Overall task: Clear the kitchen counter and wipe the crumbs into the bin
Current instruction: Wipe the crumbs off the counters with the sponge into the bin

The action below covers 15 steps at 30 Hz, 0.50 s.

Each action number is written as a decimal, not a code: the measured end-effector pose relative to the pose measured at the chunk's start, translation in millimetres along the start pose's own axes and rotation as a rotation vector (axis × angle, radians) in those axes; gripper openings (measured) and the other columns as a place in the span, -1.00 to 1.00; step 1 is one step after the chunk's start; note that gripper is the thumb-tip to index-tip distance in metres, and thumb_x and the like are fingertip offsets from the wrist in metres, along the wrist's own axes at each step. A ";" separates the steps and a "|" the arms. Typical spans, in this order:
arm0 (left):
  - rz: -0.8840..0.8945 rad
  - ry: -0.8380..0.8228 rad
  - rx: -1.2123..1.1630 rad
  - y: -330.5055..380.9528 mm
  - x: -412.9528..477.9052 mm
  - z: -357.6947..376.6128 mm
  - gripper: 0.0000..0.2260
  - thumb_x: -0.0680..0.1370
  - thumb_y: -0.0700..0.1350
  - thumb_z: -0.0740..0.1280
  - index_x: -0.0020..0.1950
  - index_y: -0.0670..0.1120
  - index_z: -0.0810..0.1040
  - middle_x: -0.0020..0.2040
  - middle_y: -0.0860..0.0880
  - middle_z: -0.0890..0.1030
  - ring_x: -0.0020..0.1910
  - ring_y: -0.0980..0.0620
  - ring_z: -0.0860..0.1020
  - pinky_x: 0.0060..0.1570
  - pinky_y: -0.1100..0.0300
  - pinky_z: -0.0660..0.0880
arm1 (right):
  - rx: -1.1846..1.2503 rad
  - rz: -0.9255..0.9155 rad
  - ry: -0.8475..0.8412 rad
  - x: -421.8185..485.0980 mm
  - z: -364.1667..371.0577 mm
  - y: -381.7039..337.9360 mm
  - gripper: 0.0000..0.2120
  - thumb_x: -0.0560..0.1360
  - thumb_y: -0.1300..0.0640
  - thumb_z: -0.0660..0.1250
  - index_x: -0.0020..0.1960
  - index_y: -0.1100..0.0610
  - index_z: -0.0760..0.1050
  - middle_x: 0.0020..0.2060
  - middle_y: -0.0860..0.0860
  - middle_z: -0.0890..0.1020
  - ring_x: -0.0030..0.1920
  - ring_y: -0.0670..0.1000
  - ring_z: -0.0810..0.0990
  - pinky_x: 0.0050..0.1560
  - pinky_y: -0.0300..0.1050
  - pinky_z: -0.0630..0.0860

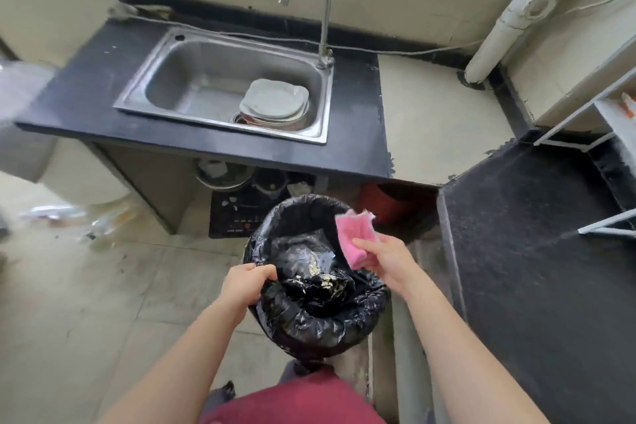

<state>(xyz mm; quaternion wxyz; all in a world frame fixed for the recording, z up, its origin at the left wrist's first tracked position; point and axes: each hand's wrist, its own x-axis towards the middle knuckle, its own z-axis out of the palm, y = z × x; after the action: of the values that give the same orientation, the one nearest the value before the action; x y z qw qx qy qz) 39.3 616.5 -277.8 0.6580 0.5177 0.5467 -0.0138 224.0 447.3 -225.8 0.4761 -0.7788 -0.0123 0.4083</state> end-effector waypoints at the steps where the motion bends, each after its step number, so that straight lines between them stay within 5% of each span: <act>1: -0.013 0.032 -0.047 -6.1 -4.6 -23.9 -0.82 0.28 -0.23 0.39 -0.40 -0.10 0.38 -0.52 0.00 0.33 -0.54 0.03 0.25 -0.57 0.29 0.17 | -0.165 -0.054 0.093 -1.3 24.5 -1.0 -0.92 0.35 0.28 0.45 -0.15 0.23 0.63 -0.38 0.08 0.57 -0.39 -0.03 0.49 -0.34 -0.21 0.39; 7: -0.066 0.209 -0.341 -44.5 -25.6 -177.8 -0.90 0.34 -0.34 0.35 -0.26 -0.18 0.49 -0.36 -0.09 0.42 -0.44 0.00 0.44 -0.36 0.22 0.45 | -0.352 -0.227 0.041 -19.2 182.2 -29.2 -0.82 0.29 0.26 0.44 -0.46 0.18 0.52 -0.59 -0.08 0.44 -0.51 -0.09 0.39 -0.50 -0.30 0.29; 15: -0.085 0.488 -0.707 -89.5 -39.2 -330.9 -0.92 0.29 -0.30 0.38 -0.27 -0.16 0.54 -0.31 -0.10 0.49 -0.38 0.01 0.50 -0.46 0.25 0.49 | -0.603 -0.433 -0.351 -40.1 385.9 -88.0 -0.80 0.32 0.15 0.48 -0.41 0.12 0.50 -0.49 -0.06 0.48 -0.40 -0.09 0.44 -0.33 -0.20 0.35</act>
<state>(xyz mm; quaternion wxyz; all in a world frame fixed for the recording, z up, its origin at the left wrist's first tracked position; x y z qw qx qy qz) -262.0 783.9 -264.4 0.6452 0.2254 0.6781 0.2703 -20.1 761.3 -216.9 0.2921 -0.7814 -0.3762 0.4032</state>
